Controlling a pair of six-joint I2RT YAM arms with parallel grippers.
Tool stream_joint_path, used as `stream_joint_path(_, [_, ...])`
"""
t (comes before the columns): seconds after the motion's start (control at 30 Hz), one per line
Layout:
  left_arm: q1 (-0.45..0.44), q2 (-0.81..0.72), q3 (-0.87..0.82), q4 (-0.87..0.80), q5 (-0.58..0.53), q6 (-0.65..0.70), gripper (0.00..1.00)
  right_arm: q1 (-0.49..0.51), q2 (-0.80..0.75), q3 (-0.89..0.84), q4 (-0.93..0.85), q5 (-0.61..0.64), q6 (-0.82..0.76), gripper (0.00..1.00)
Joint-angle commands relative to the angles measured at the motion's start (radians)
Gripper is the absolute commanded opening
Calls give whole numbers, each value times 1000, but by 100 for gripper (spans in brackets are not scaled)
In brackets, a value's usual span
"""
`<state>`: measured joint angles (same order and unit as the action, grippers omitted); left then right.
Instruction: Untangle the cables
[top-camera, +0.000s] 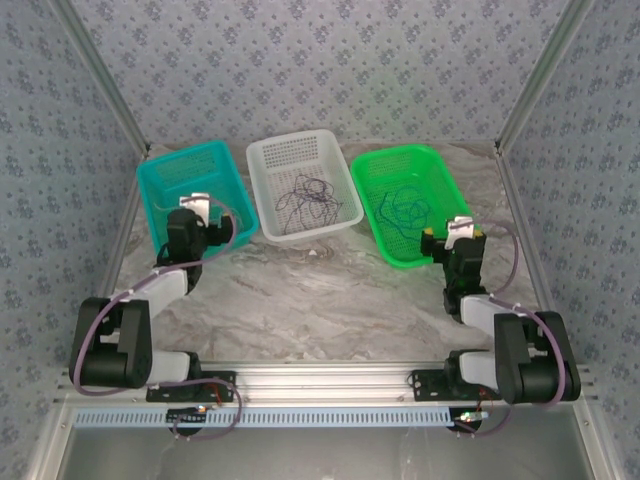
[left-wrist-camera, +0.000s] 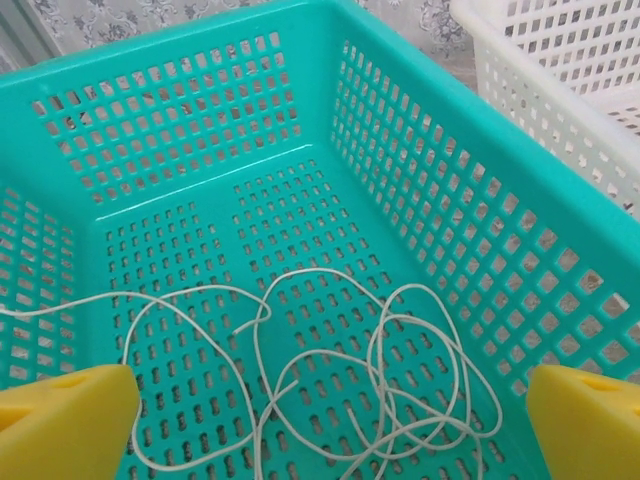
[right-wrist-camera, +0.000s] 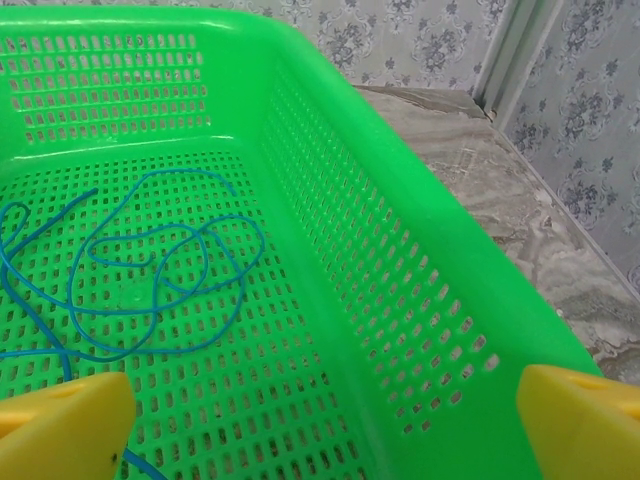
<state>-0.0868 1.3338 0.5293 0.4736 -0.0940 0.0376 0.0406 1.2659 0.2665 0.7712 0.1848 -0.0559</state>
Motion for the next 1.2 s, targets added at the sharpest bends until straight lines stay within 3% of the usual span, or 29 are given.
stream_joint_path(0.0, [9,-5,-51,62,12,32,100,-6,38,31,7,-37,-23,100])
stream_joint_path(0.23, [71,55,-128,240,121,6,99,-8,183,47,121,-76,-18,100])
stream_joint_path(0.4, [98,133,-100,254,197,1,99,-27,260,72,149,-115,-9,100])
stream_joint_path(0.43, [108,140,-98,256,211,-5,99,-33,245,93,71,-131,-5,100])
stream_joint_path(0.5, [122,167,-105,291,238,-10,99,-50,255,102,75,-159,6,100])
stream_joint_path(0.7, [129,197,-146,394,247,-18,100,-80,257,124,34,-187,32,100])
stream_joint_path(1.17, [130,198,-137,375,228,-28,99,-74,255,125,33,-174,29,100])
